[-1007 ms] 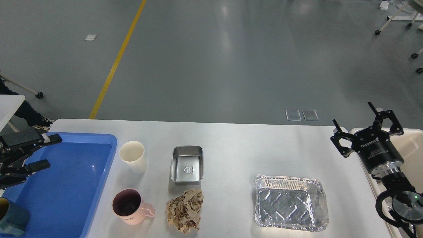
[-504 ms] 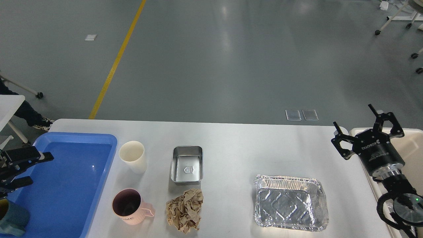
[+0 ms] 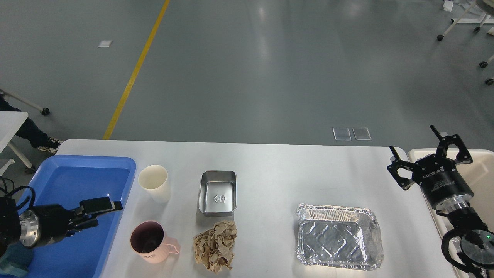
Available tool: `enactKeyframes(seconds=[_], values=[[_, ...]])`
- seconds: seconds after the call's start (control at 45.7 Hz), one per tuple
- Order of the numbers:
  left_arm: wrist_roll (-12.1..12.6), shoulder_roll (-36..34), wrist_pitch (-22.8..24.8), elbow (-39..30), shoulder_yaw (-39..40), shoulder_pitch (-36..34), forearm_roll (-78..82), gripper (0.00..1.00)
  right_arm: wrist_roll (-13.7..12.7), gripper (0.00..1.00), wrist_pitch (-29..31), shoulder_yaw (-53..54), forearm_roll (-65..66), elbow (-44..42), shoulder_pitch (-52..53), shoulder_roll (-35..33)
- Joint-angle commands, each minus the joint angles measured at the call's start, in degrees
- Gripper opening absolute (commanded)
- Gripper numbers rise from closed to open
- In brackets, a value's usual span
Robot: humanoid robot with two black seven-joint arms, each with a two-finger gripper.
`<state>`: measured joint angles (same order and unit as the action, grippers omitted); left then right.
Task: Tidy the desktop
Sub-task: 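Reach the left gripper to the pink mug and grasp it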
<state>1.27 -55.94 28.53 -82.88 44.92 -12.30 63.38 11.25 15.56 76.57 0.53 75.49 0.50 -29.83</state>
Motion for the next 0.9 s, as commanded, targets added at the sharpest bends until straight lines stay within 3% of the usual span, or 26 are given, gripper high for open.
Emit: enactKeyframes(seconds=[0.0, 0.307, 0.394, 0.438, 0.569, 0.679, 0.876], values=[[0.3, 2.4, -1.4, 0.5, -5.3, -3.1, 1.6, 0.97, 0.0, 1.00, 0.0, 0.1, 0.0, 0.0, -0.2, -0.1], [0.1, 5.2, -1.4, 1.0, -8.4, -3.0, 8.3, 0.96, 0.0, 1.00, 0.1, 0.1, 0.0, -0.1, -0.2, 0.0], [0.6, 6.1, -1.4, 0.9, -9.1, -2.8, 10.2, 0.91, 0.1, 1.00, 0.1, 0.2, 0.0, 0.0, -0.2, 0.0], [0.7, 7.1, -1.4, 1.0, -9.7, -2.8, 11.3, 0.82, 0.1, 1.00, 0.1, 0.2, 0.0, 0.0, -0.2, 0.0], [1.1, 7.3, -1.4, 1.0, -9.9, -2.7, 11.9, 0.77, 0.1, 1.00, 0.2, 0.2, 0.0, 0.0, -0.2, 0.1], [1.2, 7.3, -1.4, 0.9, -10.0, -2.4, 11.9, 0.66, 0.1, 1.00, 0.2, 0.2, 0.0, 0.0, -0.2, 0.2], [1.1, 7.3, -1.4, 0.9, -11.2, -2.7, 13.5, 0.27, 0.2, 1.00, 0.2, 0.4, 0.0, -0.1, -0.2, 0.2]])
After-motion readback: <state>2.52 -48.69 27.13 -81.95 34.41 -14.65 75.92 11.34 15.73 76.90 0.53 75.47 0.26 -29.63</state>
